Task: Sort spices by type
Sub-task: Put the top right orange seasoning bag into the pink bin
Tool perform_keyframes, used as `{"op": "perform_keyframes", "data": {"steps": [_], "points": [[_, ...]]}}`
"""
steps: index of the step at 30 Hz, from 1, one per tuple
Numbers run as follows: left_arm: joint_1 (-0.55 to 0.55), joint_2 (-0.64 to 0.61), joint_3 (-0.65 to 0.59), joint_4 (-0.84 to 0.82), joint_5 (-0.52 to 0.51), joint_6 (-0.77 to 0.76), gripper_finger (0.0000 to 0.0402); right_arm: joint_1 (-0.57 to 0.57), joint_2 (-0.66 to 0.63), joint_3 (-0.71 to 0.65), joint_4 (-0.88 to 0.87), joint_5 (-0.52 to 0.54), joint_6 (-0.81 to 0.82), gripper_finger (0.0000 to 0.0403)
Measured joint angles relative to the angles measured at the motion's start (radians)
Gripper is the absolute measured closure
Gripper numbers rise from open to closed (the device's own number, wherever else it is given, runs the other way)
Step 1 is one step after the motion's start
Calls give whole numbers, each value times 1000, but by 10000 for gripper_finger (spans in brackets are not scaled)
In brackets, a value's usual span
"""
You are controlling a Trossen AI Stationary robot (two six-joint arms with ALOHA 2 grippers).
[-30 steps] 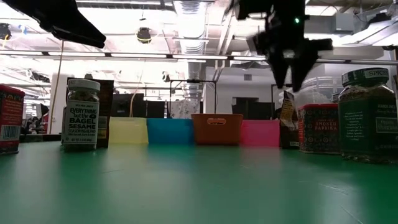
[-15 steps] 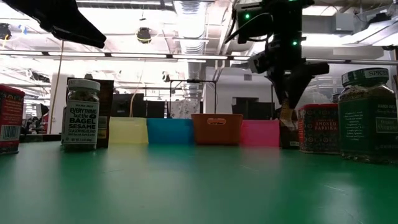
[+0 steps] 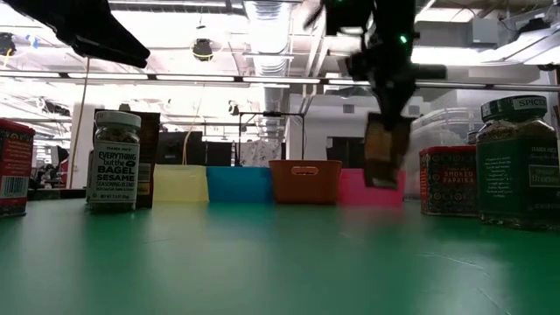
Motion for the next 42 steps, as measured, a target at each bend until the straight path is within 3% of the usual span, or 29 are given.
{"op": "perform_keyframes", "data": {"steps": [9, 18, 33, 37, 42], "points": [[0, 0, 0, 27, -1, 8, 143, -120, -2, 212, -28, 49, -107, 388], [0, 0, 0, 38, -3, 18, 143, -289, 17, 220, 59, 81, -140, 386], [0, 0, -19, 51, -15, 9, 143, -427, 241, 219, 57, 80, -171, 382], [0, 0, -27, 45, -14, -15, 143, -453, 262, 219, 57, 80, -156, 353], [0, 0, -27, 45, -13, -34, 143, -455, 261, 219, 69, 72, -124, 272]]}}
